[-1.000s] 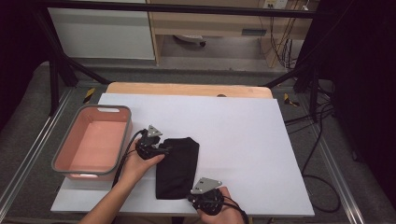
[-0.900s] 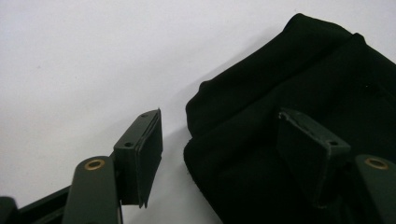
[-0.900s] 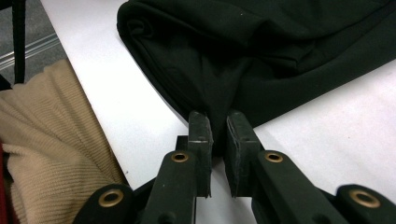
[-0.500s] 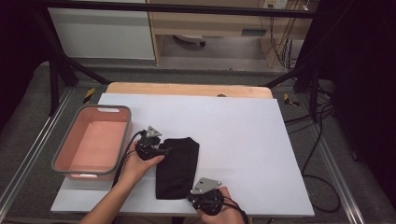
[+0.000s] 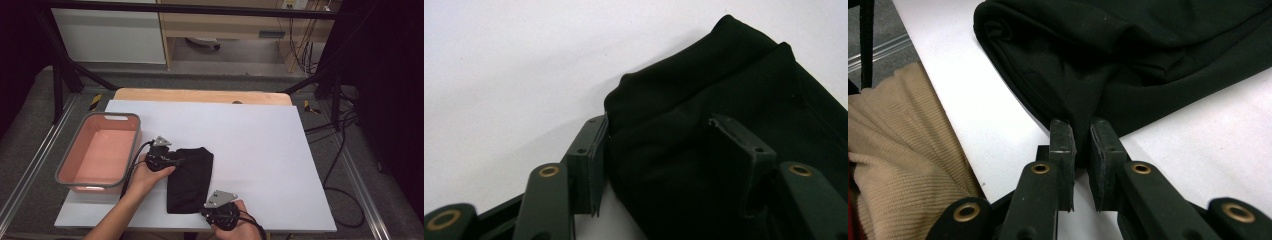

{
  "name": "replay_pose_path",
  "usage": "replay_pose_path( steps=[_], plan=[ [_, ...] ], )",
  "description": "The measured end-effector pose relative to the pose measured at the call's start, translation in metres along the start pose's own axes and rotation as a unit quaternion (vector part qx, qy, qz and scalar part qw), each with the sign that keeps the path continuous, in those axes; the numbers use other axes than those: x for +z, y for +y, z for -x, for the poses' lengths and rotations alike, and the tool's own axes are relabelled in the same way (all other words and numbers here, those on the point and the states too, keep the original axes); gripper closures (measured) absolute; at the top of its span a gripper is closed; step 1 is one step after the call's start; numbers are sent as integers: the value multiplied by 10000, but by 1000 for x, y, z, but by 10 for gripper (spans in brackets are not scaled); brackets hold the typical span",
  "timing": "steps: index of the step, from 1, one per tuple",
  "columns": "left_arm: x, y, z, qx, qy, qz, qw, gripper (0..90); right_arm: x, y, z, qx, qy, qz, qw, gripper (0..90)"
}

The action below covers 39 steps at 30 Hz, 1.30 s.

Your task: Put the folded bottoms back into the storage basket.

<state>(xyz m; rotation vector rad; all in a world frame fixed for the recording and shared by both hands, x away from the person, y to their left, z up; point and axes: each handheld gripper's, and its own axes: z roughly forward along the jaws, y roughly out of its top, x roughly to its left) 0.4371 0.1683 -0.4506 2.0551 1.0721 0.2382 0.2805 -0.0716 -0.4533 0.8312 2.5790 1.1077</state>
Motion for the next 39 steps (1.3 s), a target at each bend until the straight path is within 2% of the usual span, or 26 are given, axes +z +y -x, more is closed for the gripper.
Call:
replay_pose_path(
  steps=[4,6,9,13,17,22,27,39],
  plan=[
    [0,0,-1,-121,-140,-22,9998,505,0,0,0,3,9,1,10000,825],
    [0,1,-1,-172,-235,-16,9996,608,0,0,0,-1,6,0,10000,825],
    [0,1,1,-148,-271,27,9995,667,0,0,0,-6,5,-1,10000,825],
    [-1,4,5,-11,-157,0,9999,739,0,0,2,42,81,2,10000,828],
    [-5,10,10,100,-90,-2,9999,758,-1,1,5,79,151,38,9998,833],
    [-12,20,18,400,-37,-16,9992,767,-9,5,4,79,127,208,9997,840],
    [-20,34,29,649,-91,14,9978,771,-19,13,4,35,114,338,9994,844],
    [-36,70,41,1062,-28,89,9943,773,-41,42,19,-19,154,505,9986,845]
  ],
)
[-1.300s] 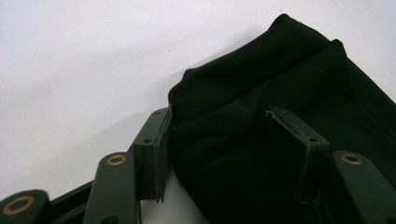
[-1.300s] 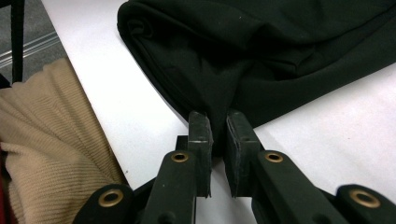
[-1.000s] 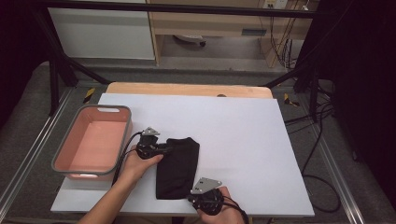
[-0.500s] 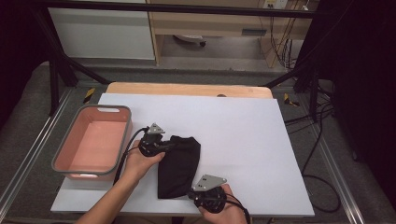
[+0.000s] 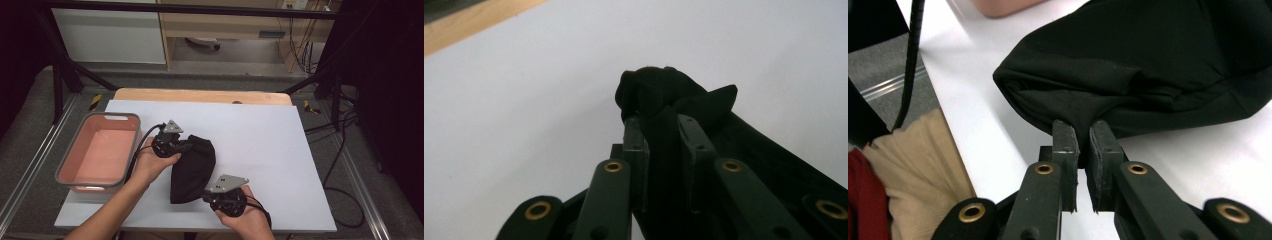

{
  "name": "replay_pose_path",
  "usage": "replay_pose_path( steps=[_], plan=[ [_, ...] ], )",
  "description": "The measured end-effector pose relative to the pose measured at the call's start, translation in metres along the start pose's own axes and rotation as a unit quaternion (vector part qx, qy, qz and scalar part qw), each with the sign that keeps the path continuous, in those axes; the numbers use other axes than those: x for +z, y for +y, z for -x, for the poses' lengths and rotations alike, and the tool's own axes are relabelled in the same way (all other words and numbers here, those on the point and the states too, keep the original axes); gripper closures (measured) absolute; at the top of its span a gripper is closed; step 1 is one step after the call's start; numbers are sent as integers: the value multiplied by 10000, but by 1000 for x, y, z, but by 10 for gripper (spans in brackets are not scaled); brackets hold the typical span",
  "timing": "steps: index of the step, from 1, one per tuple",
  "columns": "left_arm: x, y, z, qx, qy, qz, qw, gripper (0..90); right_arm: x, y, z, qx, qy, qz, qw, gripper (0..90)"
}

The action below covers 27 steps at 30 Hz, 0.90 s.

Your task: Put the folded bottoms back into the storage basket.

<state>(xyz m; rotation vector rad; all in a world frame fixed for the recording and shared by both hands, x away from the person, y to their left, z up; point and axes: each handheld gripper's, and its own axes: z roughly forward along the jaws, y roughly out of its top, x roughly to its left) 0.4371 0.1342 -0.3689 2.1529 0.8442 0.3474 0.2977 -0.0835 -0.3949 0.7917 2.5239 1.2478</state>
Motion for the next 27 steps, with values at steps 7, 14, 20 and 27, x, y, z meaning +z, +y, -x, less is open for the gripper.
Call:
replay_pose_path(
  steps=[7,14,20,27],
  plan=[
    [-11,16,-4,-13,9,114,9999,772,1,15,5,-50,89,21,9999,845],
    [-23,23,-9,-26,42,162,9999,772,6,21,3,-112,191,53,9997,845],
    [-30,27,-11,6,65,188,9998,772,8,26,1,-130,254,115,9995,845],
    [-36,30,-12,32,100,218,9997,772,10,31,1,-186,303,101,9993,846]
  ],
)
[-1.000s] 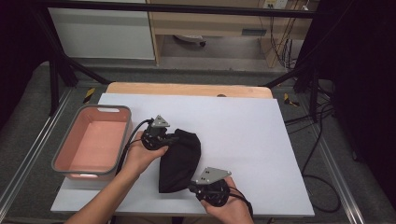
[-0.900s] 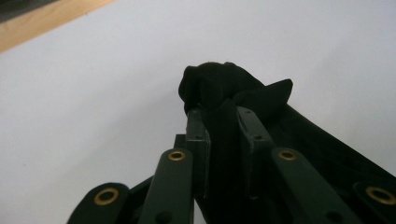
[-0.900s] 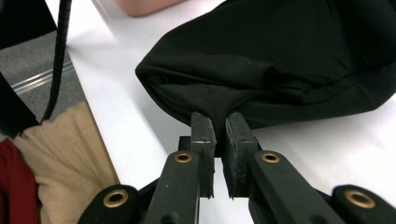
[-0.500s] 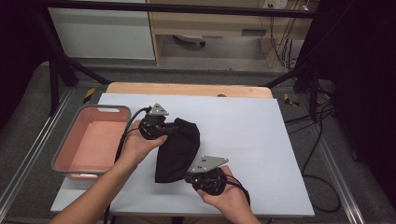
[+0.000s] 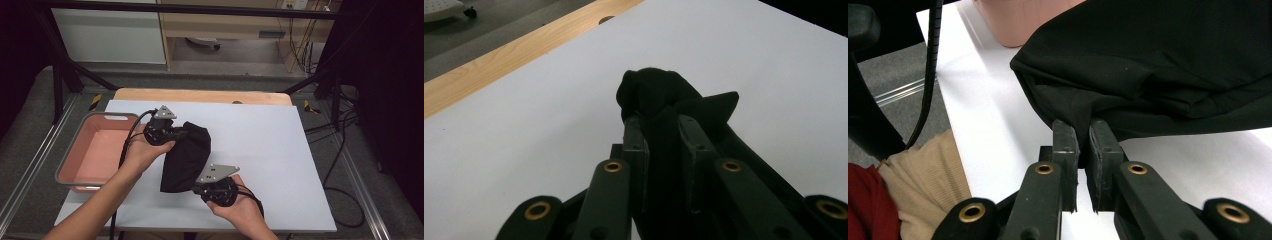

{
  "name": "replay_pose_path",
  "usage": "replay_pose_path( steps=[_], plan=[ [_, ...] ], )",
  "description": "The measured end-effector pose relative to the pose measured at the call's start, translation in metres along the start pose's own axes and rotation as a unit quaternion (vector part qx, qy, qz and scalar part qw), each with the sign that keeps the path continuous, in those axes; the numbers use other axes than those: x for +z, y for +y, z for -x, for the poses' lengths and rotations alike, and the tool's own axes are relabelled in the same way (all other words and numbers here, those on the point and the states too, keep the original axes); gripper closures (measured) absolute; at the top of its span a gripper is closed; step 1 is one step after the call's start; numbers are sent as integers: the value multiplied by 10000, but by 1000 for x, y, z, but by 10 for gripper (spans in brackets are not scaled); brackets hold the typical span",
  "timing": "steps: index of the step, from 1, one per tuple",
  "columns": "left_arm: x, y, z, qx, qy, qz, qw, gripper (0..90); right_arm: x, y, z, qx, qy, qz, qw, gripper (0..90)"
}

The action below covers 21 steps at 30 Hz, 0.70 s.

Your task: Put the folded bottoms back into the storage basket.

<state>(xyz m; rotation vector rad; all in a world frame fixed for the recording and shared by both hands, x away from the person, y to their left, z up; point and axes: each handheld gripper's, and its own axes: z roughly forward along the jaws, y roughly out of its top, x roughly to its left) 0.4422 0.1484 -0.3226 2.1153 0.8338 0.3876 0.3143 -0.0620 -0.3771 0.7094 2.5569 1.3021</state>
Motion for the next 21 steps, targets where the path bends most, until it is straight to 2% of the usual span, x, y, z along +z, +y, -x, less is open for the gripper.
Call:
replay_pose_path(
  steps=[6,21],
  plan=[
    [-5,4,-2,36,27,23,10000,772,2,5,0,-23,45,39,10000,847],
    [-19,6,-9,-21,99,114,9999,772,8,15,0,-59,121,62,9999,847]
  ],
)
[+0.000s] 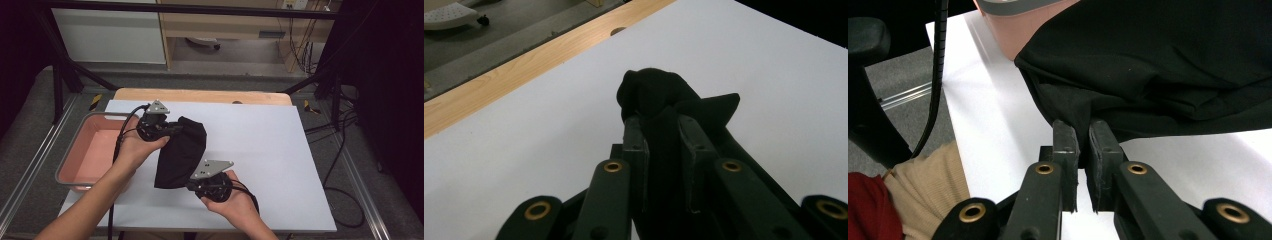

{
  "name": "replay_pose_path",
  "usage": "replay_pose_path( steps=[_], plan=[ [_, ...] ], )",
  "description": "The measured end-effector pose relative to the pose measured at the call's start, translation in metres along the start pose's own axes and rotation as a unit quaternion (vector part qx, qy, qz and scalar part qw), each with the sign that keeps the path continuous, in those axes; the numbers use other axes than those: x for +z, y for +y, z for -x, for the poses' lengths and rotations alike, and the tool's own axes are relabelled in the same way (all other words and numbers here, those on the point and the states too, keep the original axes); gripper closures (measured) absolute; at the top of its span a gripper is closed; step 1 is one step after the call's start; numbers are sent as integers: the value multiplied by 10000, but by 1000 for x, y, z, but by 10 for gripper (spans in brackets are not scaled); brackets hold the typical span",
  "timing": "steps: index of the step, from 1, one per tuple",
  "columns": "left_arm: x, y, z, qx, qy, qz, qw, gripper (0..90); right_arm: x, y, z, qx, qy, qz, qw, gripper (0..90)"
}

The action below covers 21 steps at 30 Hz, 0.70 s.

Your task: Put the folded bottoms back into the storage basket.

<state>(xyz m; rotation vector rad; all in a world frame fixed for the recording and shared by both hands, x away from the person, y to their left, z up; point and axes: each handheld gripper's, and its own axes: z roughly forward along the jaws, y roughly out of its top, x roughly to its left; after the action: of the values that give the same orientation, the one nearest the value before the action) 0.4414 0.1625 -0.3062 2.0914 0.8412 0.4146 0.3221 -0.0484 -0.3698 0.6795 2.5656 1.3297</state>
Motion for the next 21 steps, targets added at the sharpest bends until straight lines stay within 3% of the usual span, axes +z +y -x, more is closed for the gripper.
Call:
replay_pose_path(
  steps=[21],
  plan=[
    [-18,5,-10,-36,85,99,9999,772,5,13,-1,-103,29,65,9999,847]
  ],
)
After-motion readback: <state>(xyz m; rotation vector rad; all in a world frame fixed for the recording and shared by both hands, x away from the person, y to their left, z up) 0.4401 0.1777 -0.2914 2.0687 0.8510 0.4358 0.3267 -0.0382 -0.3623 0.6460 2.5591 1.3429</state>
